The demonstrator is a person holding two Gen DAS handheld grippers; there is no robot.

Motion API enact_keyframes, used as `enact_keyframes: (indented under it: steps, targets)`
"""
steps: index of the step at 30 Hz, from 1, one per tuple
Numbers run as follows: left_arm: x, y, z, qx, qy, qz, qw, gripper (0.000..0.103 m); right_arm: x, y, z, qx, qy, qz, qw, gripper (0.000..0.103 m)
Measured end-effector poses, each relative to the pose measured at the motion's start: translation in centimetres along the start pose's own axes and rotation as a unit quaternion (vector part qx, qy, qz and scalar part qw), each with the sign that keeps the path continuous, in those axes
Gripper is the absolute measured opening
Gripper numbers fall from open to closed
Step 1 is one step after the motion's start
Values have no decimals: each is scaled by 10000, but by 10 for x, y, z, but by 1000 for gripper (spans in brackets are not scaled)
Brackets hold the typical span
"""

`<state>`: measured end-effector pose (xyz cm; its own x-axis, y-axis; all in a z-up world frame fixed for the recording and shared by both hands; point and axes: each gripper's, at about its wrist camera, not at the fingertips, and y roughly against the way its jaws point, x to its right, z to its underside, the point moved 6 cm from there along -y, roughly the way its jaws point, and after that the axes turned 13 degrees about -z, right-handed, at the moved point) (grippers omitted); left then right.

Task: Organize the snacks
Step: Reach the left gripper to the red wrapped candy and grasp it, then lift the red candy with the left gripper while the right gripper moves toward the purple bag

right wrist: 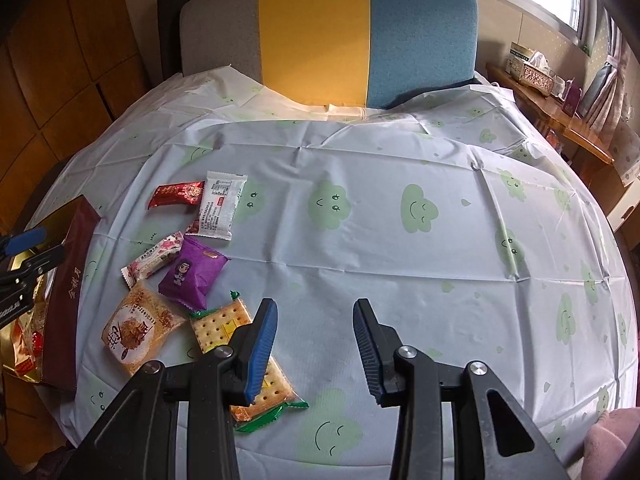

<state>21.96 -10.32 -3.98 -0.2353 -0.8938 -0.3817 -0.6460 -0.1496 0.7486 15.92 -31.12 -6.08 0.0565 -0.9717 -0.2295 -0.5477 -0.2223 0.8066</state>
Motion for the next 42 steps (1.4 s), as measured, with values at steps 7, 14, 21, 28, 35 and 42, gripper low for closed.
enact_keyframes:
  steps: [7,14,21,28,35,42]
  targets:
    - [26,-59,-41,-229,-821,-53,9963,68,-2,-1,0,-33,-29,-126,9999,40]
    - [55,-98,-57,-263,-1607,-127,9866,73,-5,-5,2,-151,-89,-292,9994,40]
    - [63,-123,-75,-249,-1567,57,9873,74,-11,-6,2,-201,-106,-483,9986,40]
    - [70,-116,-65,-481,-1029,607,9917,22,-11,-5,2,-187,-56,-467,9987,40]
    - [56,-101,-45,-827,-281,347,9956,22,-11,-6,3,-236,-21,-392,9989,40]
    - [29,-57,-25,-717,523,349,9954,22,-7,-6,3,-232,-19,-305,9993,40]
